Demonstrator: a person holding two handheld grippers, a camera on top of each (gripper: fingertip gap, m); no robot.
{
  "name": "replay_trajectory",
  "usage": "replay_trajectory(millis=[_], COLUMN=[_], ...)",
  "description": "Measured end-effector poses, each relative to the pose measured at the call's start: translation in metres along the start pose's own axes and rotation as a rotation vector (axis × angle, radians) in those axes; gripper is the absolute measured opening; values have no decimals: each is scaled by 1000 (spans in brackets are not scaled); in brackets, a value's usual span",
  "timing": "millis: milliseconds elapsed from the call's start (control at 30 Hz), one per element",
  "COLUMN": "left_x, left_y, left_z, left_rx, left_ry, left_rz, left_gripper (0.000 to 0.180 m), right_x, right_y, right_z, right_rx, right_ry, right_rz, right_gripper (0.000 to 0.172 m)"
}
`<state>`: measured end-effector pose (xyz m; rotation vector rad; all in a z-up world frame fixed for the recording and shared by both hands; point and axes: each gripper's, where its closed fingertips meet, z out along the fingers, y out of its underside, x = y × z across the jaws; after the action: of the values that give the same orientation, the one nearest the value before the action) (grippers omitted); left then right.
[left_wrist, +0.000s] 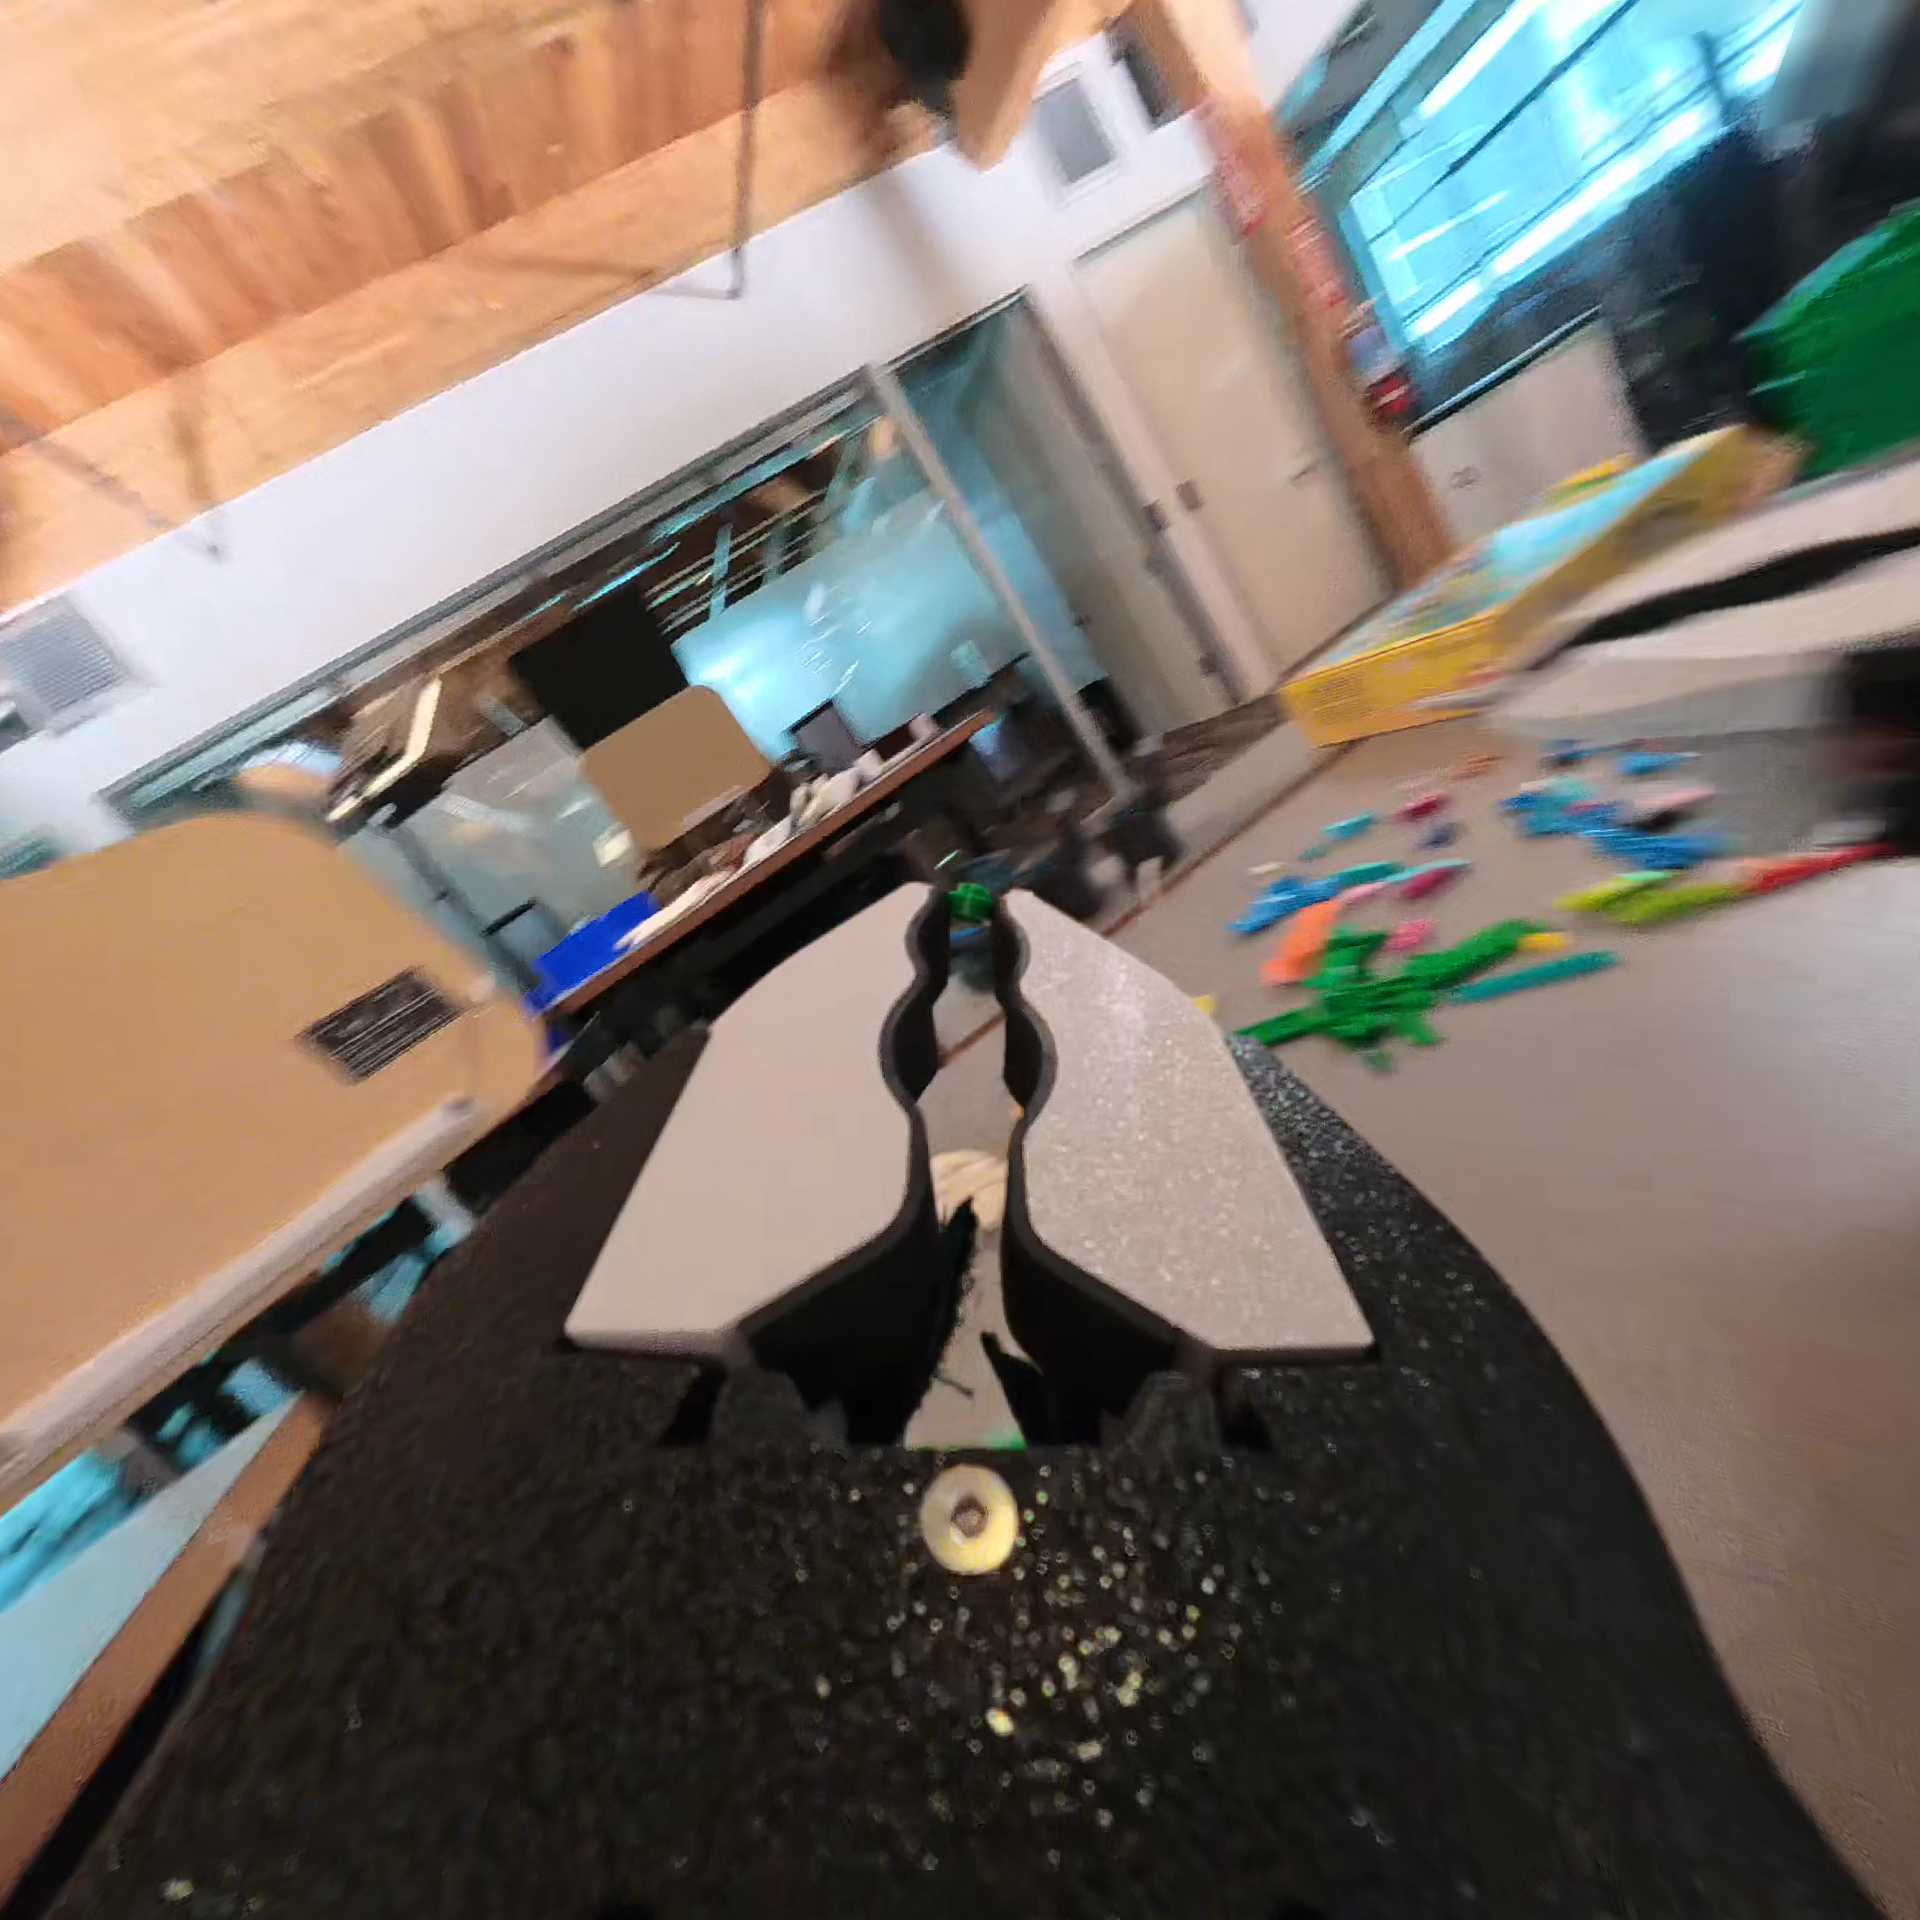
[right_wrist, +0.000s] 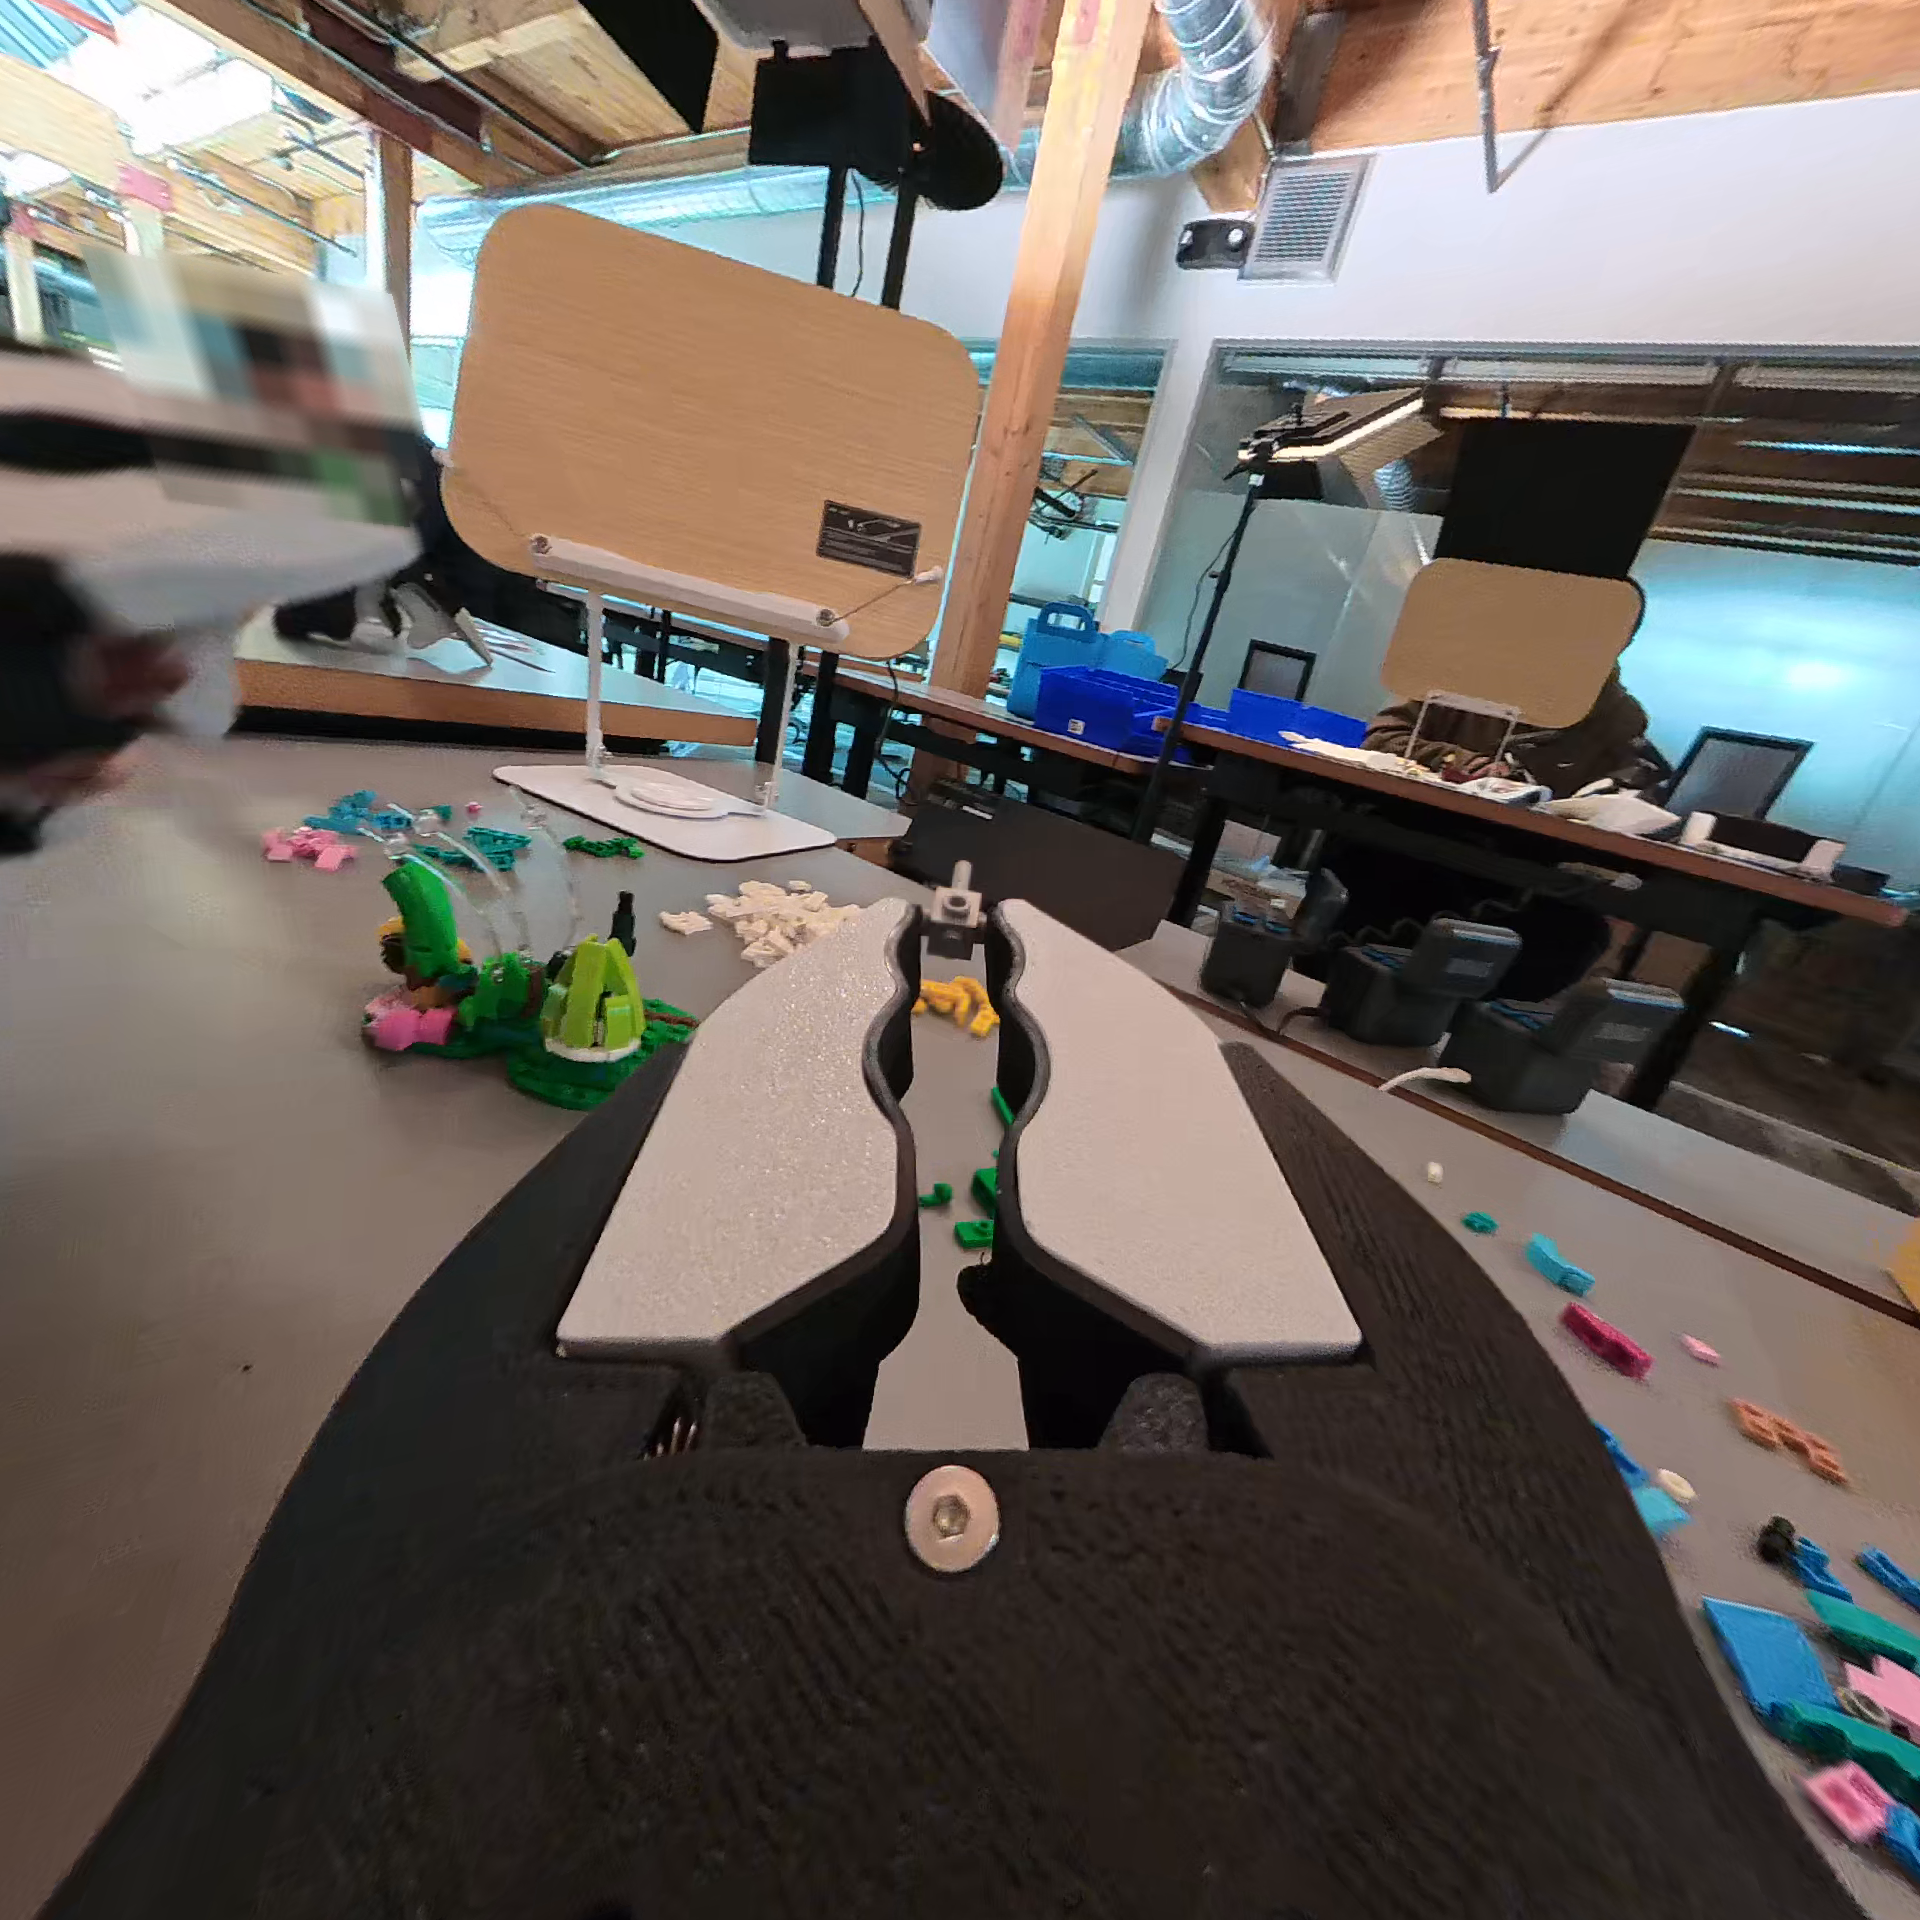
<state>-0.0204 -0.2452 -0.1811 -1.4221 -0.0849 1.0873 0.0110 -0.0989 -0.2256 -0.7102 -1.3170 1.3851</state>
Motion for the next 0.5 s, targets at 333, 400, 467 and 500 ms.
replay_trajectory(millis=[333, 400, 467, 500], left_x=[-161, -158, -157, -155], left_y=[249, 262, 266, 269], left_z=[32, 34, 36, 35], left_rx=[-917, -975, -990, -1012], left_ry=[-84, -48, -37, -29], left_rz=[-473, -556, -586, -593], left_gripper=[8, 8, 8, 8], right_x=[-26, -28, -27, -26], right_y=[2, 3, 4, 5], right_z=[6, 6, 7, 7], right_rx=[-1, -4, -10, -14], right_ry=[-61, -69, -72, -71], right_rz=[-230, -242, -230, -220], right_gripper=[10, 10, 10, 10])
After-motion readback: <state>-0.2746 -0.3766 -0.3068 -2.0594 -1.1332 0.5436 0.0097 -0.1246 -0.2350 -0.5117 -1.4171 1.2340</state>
